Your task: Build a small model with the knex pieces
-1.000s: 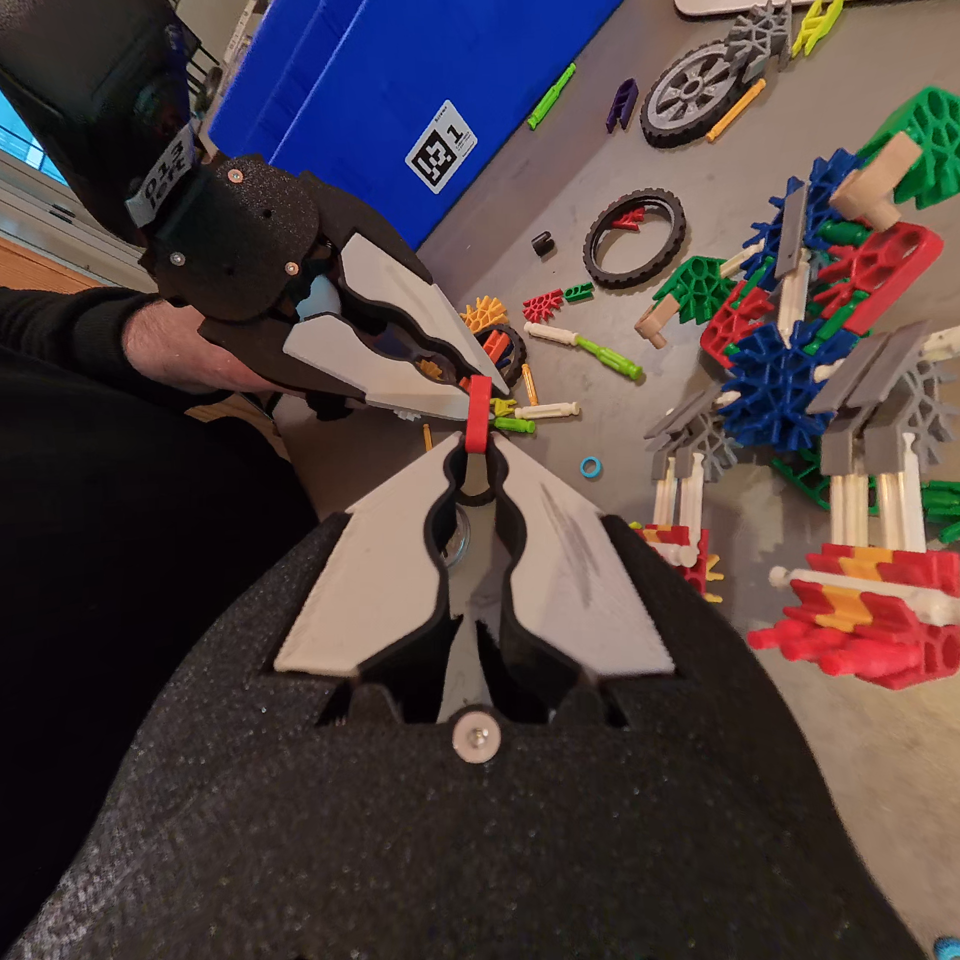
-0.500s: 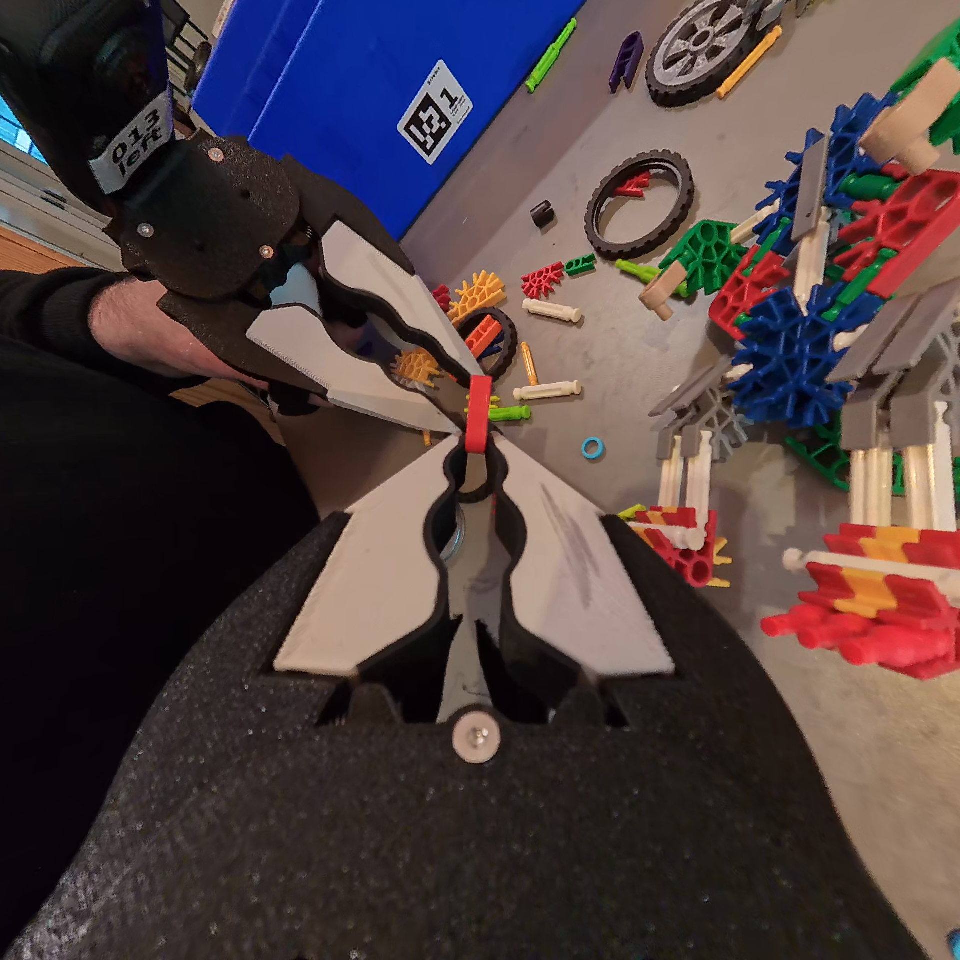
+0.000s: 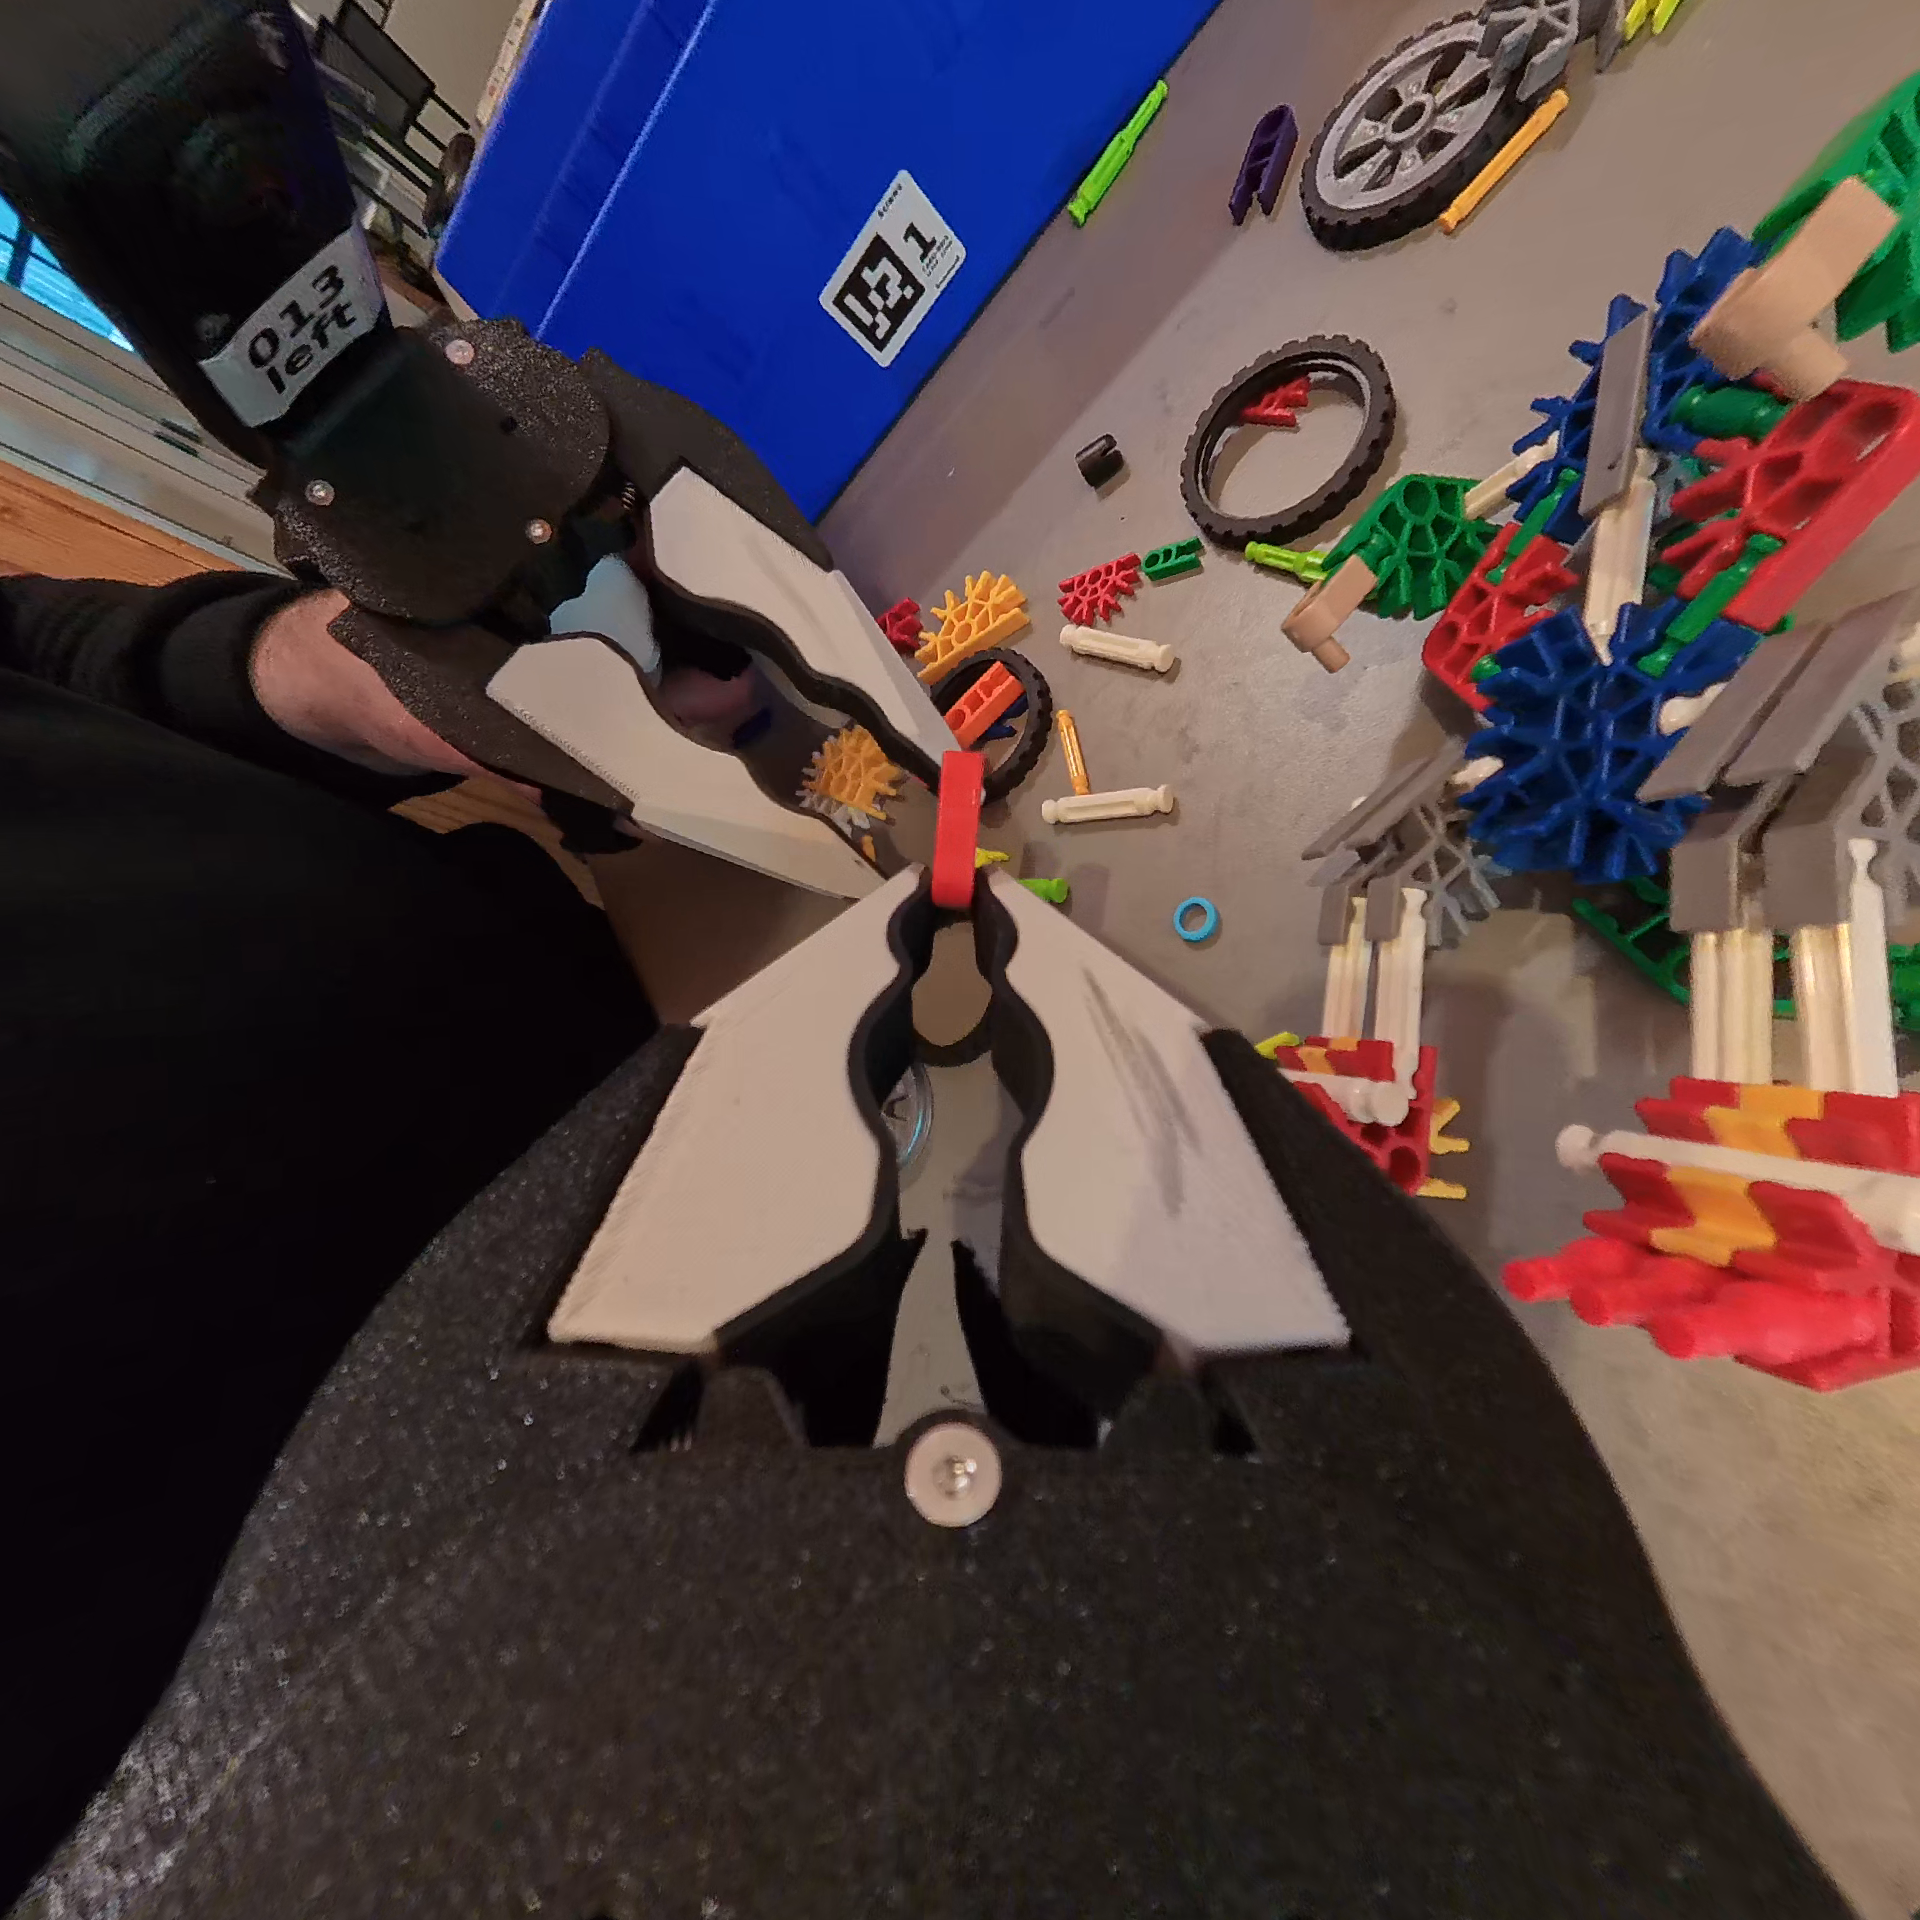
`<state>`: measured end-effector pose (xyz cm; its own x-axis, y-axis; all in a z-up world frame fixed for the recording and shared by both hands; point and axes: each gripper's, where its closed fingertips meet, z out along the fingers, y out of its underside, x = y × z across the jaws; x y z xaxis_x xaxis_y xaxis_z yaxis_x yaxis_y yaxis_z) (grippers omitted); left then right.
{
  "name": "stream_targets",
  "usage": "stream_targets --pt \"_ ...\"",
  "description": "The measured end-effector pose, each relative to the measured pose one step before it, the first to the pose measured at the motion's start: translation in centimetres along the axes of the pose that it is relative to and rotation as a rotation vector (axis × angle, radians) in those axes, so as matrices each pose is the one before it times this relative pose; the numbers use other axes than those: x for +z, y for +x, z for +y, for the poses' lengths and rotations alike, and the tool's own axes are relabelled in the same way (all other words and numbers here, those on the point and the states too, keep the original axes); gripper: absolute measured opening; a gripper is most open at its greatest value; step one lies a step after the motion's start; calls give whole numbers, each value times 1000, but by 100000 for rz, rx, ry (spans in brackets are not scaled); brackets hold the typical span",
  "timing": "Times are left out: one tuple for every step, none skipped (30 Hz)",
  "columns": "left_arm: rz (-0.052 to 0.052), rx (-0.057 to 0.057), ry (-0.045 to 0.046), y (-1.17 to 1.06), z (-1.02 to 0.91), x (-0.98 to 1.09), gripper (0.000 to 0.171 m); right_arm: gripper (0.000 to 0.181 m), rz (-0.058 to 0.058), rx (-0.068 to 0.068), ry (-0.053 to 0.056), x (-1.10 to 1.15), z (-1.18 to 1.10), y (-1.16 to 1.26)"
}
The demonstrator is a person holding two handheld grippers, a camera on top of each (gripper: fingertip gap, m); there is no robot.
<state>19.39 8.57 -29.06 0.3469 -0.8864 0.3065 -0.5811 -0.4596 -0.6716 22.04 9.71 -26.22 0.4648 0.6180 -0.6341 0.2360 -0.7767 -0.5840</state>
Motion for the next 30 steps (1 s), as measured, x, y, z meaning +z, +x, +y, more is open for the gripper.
stream_targets --pt "-872 2207 882 1 -284 -72 28 6 -524 244 403 -3 -114 -76" --pt "-745 2532 1486 65 -376 -91 30 6 -756 385 479 -19 -134 -109" --pt "-680 2607 1573 85 -397 -80 31 6 -875 392 596 -11 -151 -127" --pt "-1062 3034 1114 50 -334 -59 33 6 -809 510 579 -11 -135 -109" --pt "-1457 3214 923 -9 -298 -37 36 6 -716 601 443 5 -117 -76" --pt "-1310 3147 818 7 -250 -25 37 6 -808 511 369 1 -99 -106" --pt "-531 2808 805 98 -240 -12 38 6 -1076 500 365 29 -83 -161" --pt "100 2179 522 175 -190 15 38 6 -1159 544 298 39 -78 -168" --pt "-221 1610 91 78 -81 46 38 6 -1085 432 114 51 -50 -168" --pt "-746 1493 251 -1 -78 18 37 6 -1003 292 -164 70 3 -167" --pt "-533 1579 250 17 -69 2 35 6 -888 222 -354 88 30 -150" --pt "-332 1422 -349 21 25 20 34 6 -697 209 -271 80 35 -113" --pt "-433 996 -198 -37 34 0 33 6 -346 277 -216 53 20 -58" --pt "-218 532 -159 -45 63 -12 30 6 -243 233 -48 28 12 -31" --pt "31 96 328 -24 -7 -58 27 6 -560 238 207 10 -30 -78" --pt "-163 -376 882 -70 -86 -83 24 6 -704 408 240 9 -43 -88" --pt "-114 -608 589 -71 -72 -90 21 6 -632 366 225 -6 -45 -78" --pt "-337 -224 403 -93 -44 -72 18 6 -517 180 190 5 -33 -75" --pt "-257 88 239 -69 -18 -54 17 6 -324 128 109 -8 -41 -54" --pt "-213 -68 41 -14 -28 -17 17 6 -79 38 42 0 -28 -9" --pt "-97 22 -8 15 -17 -25 17 6 -222 -30 -125 -2 -14 -22" --pt "-394 323 495 -21 -90 -66 17 6 -142 -106 -198 -43 -2 -16" --pt "-121 220 652 5 -107 -96 17 6 272 -289 -283 -84 -4 57" --pt "597 -61 681 75 -147 -117 19 6 754 -366 -316 -131 -3 129" --pt "662 55 729 74 -141 -115 21 6 407 -167 -29 -154 -54 73" --pt "573 357 591 77 -111 -88 22 6 -185 20 249 -153 -89 -15" --pt "-63 568 8 1 -17 -26 23 6 -408 37 10 -108 -40 -66" --pt "-377 816 47 -5 -24 -3 24 6 -363 -98 -598 -36 63 -73" --pt "271 935 -69 137 -5 37 24 6 -524 -400 -988 20 146 -128" --pt "393 894 14 173 -33 65 25 6 -739 -434 -999 42 143 -178"
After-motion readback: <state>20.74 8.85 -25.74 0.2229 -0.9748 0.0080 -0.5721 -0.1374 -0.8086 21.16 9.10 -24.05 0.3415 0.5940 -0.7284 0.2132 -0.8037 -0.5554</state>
